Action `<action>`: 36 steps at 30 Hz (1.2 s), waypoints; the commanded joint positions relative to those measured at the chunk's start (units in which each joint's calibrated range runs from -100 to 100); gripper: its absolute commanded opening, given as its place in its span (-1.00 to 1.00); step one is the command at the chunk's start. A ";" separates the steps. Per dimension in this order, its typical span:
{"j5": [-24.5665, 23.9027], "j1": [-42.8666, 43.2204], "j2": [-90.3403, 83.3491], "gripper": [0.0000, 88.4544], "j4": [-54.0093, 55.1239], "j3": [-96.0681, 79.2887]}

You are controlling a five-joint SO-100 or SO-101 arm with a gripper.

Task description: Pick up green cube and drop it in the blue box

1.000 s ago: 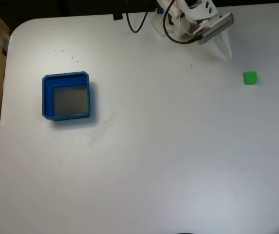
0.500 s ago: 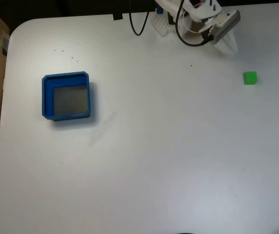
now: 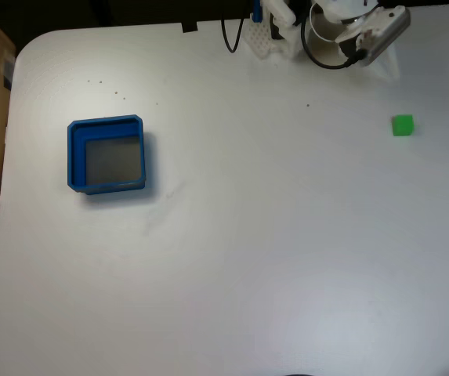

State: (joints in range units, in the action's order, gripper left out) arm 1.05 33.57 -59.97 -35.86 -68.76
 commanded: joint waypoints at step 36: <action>14.31 9.06 36.77 -0.98 0.47 34.61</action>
State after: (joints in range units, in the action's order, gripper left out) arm 13.55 40.68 -23.10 -35.86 -38.14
